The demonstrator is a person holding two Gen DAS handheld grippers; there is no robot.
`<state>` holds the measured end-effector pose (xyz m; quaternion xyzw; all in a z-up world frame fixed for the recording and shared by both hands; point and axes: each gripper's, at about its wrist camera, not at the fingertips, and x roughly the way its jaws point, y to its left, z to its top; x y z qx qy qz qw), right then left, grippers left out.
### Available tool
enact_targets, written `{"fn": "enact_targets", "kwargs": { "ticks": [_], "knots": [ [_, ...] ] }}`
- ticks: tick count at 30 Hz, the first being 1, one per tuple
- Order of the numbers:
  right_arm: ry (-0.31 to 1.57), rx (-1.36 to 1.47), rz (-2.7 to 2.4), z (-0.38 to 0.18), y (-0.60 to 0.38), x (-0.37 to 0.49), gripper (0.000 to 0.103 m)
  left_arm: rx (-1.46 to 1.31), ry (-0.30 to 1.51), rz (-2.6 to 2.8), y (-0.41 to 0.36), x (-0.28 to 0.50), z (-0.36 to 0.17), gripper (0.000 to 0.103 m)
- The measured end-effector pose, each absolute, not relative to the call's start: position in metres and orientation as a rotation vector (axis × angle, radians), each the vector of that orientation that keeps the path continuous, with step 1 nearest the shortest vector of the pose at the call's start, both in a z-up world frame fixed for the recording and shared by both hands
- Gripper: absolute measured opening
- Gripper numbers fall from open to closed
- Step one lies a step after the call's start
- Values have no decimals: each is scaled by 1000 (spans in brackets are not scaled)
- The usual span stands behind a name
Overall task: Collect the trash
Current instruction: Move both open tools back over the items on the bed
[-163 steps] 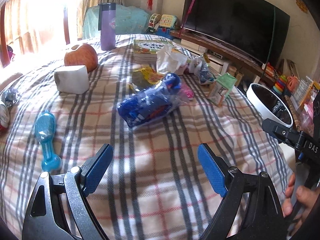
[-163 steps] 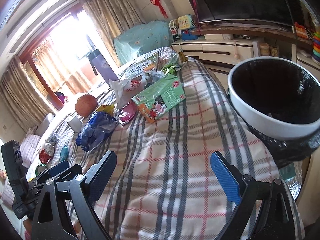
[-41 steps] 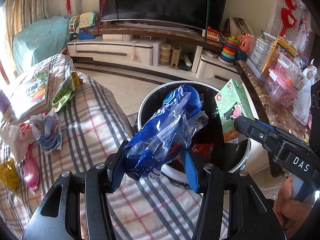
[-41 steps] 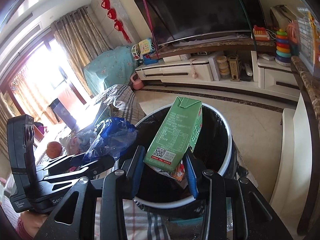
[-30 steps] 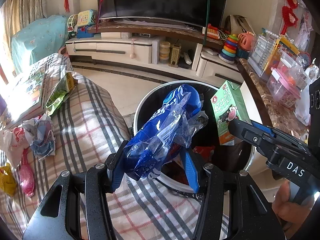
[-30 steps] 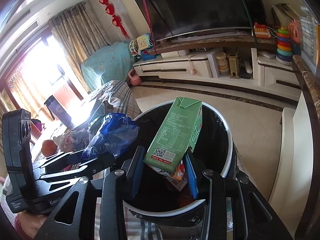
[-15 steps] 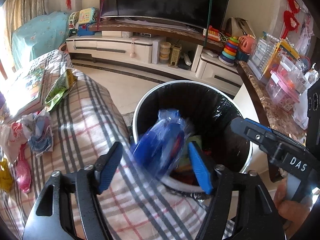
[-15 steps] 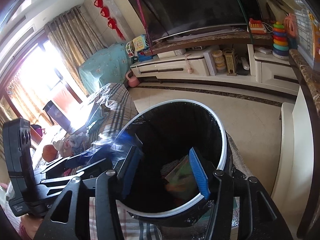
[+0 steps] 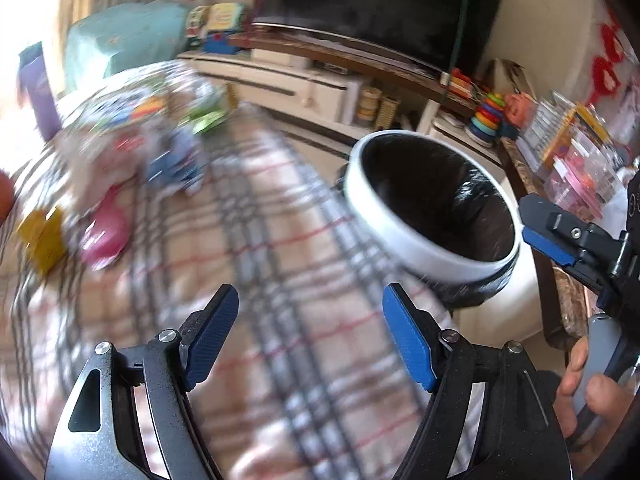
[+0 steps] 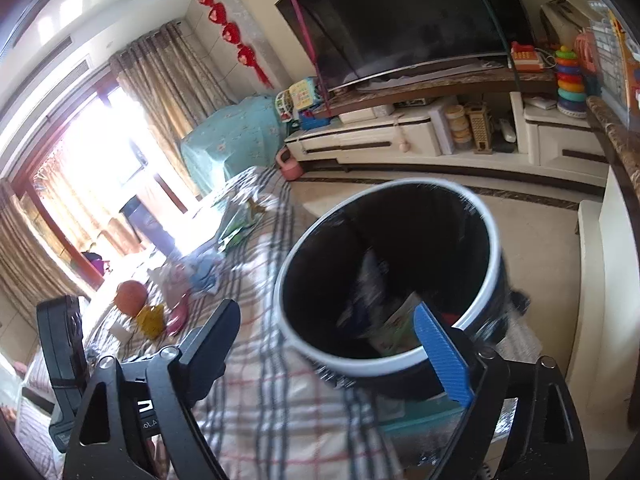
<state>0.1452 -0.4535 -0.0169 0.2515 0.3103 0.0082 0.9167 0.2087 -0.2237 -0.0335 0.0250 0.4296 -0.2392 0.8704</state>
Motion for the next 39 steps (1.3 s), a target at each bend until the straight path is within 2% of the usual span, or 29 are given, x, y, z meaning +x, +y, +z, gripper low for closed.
{"fn": "enact_targets", "kwargs": {
  "ticks": [15, 25, 39],
  "knots": [
    [694, 494, 181, -33, -354, 150, 94, -40, 885, -288, -97, 178, -39, 77],
    [681, 424, 276, -32, -301, 155, 94, -90, 878, -180, -34, 164, -42, 77],
    [774, 337, 342, -40, -256, 186, 93, -156, 888, 5, 40, 178, -43, 77]
  ]
}}
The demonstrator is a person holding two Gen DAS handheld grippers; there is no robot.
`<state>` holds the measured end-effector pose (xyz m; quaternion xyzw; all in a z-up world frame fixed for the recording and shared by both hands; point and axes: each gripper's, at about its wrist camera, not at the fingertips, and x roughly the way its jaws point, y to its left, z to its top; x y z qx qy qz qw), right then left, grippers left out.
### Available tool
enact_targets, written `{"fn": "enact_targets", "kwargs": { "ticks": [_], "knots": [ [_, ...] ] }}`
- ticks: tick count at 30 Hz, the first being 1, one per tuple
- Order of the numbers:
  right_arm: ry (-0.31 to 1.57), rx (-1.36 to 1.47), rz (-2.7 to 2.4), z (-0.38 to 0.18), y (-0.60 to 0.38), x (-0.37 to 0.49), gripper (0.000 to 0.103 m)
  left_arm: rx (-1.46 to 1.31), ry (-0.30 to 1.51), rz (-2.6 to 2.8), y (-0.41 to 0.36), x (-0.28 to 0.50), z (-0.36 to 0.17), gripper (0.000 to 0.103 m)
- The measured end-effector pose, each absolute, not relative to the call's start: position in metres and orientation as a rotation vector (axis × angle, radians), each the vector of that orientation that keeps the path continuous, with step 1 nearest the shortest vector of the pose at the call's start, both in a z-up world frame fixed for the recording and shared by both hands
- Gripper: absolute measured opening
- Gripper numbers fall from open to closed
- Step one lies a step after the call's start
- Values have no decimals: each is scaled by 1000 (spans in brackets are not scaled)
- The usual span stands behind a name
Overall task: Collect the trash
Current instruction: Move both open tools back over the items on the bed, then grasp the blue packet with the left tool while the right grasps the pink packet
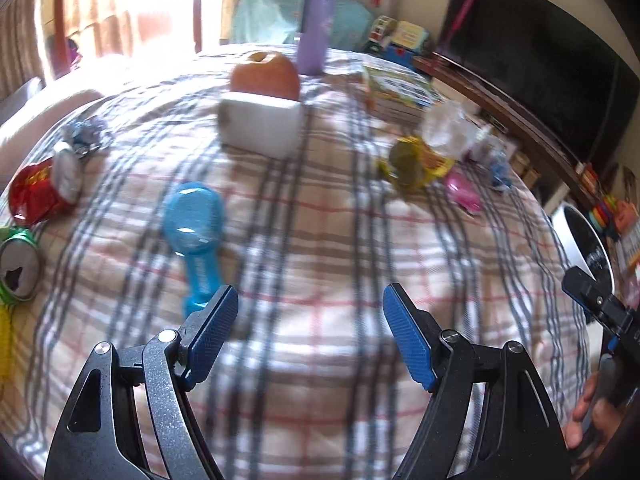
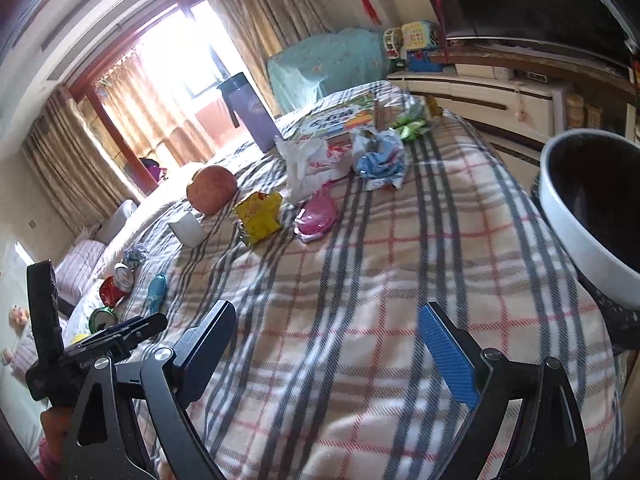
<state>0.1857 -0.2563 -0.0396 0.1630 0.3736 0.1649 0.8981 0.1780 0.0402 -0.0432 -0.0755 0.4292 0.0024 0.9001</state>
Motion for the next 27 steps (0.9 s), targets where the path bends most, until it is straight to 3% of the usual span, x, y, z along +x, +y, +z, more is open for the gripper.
{"fn": "enact_targets", "kwargs": {
  "ticks": [6, 20, 21, 27],
  "knots": [
    [778, 293, 376, -37, -235, 205, 90, -160, 889, 91, 69, 187, -44, 77],
    [833, 194, 346, -51, -196, 265, 68, -133, 954, 153, 95, 208, -71, 76],
    [838, 186, 343, -51, -195, 268, 67, -124, 954, 146, 93, 209, -72, 75],
    [887, 114, 311, -65, -187, 296, 60, -79, 939, 77, 78, 214, -69, 42]
  ]
}}
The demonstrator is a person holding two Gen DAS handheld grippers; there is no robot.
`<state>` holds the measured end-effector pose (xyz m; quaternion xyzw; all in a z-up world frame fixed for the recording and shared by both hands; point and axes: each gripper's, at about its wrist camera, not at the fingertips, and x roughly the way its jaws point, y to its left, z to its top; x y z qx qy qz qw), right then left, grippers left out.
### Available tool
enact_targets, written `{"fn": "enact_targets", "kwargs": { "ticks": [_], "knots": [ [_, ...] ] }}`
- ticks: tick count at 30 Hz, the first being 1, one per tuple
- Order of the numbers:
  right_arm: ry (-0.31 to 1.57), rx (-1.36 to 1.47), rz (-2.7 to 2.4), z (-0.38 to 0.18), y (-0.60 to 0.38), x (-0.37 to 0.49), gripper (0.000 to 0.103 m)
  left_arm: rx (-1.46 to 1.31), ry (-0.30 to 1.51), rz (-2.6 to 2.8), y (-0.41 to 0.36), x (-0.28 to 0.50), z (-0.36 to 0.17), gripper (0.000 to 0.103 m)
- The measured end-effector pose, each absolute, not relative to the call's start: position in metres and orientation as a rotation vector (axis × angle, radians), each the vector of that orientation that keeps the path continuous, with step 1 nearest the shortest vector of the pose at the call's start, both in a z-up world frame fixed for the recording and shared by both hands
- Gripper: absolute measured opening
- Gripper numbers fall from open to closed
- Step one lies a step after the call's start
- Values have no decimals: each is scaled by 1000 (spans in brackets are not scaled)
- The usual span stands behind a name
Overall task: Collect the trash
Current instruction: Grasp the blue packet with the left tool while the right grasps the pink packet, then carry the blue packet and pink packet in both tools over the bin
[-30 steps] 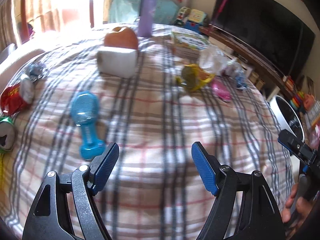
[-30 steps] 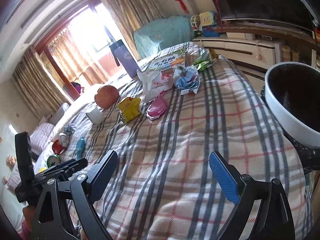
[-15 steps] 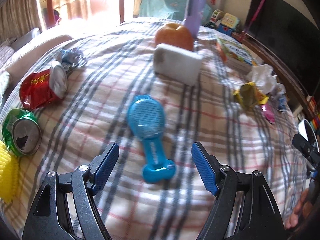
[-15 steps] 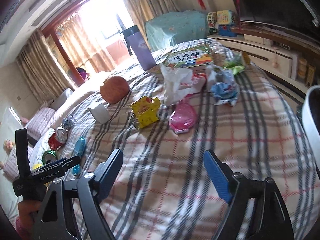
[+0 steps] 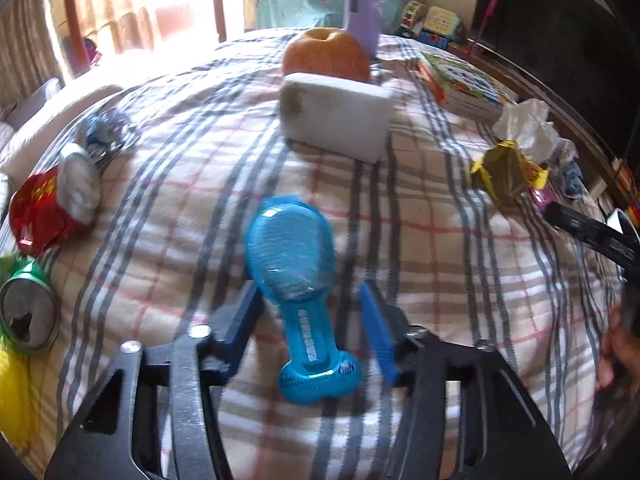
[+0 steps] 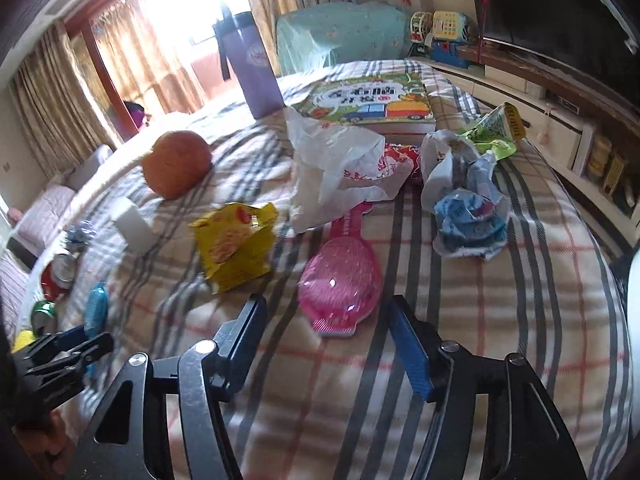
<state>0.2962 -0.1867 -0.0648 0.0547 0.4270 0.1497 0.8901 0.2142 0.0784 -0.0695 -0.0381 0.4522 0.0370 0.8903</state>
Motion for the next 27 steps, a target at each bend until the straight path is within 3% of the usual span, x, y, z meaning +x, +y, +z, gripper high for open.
{"fn": "enact_targets", "kwargs": {
  "ticks": [1, 2, 4, 27],
  "knots": [
    [893, 100, 303, -67, -185, 300, 58, -75, 937, 62, 76, 215, -69, 36],
    [897, 87, 298, -69, -184, 303, 58, -72, 936, 50, 74, 216, -69, 36],
    [895, 51, 278, -69, -180, 305, 47, -75, 934, 29, 69, 217, -68, 36],
    [815, 234, 289, -46, -256, 198, 46, -80, 942, -265, -29, 199, -54, 35]
  ]
}}
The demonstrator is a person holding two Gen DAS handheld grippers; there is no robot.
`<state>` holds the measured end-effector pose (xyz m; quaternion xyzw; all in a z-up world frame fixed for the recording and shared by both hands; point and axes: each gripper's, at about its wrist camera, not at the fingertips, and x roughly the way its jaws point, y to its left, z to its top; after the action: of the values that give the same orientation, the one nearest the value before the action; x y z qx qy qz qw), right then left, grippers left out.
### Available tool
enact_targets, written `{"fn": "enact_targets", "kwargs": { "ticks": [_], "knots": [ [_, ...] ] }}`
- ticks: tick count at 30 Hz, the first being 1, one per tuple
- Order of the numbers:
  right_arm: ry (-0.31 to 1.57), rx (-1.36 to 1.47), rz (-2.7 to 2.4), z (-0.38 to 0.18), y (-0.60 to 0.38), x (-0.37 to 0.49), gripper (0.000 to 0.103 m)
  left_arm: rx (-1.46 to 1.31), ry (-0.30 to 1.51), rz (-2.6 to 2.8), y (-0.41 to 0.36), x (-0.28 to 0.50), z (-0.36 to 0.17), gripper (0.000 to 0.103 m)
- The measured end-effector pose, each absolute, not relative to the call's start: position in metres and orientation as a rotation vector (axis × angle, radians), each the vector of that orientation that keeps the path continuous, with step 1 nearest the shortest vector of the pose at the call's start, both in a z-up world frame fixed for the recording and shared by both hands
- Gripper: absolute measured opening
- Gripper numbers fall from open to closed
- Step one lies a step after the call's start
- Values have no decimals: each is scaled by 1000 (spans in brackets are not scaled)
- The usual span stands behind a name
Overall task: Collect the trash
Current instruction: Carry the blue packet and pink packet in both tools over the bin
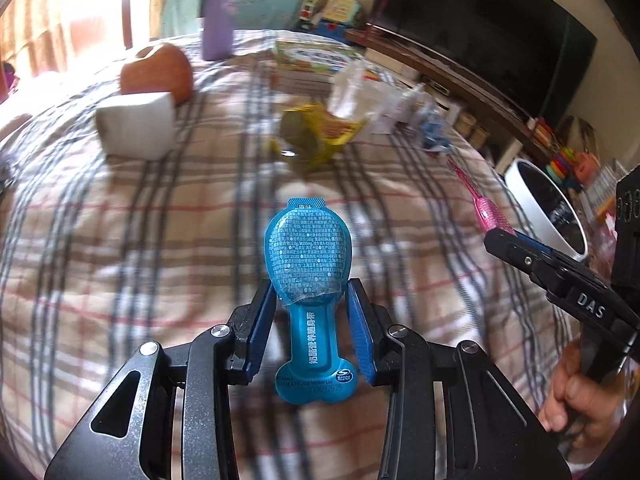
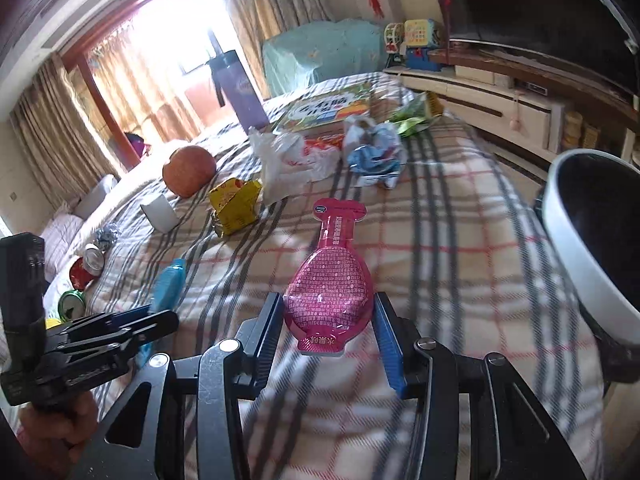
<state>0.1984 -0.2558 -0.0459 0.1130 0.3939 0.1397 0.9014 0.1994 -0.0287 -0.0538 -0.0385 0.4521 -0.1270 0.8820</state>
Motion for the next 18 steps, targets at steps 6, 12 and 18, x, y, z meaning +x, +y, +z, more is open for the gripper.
{"fn": "enact_targets", "kwargs": {
  "ticks": [6, 12, 18],
  "knots": [
    [802, 270, 247, -45, -283, 184, 46, -53, 941, -318, -60, 199, -50, 35],
    [790, 298, 207, -45, -307, 170, 46, -18, 936, -377, -93, 197, -46, 35],
    [777, 321, 172, -45, -326, 158, 46, 7, 937, -420, -117, 194, -45, 35]
  ]
}}
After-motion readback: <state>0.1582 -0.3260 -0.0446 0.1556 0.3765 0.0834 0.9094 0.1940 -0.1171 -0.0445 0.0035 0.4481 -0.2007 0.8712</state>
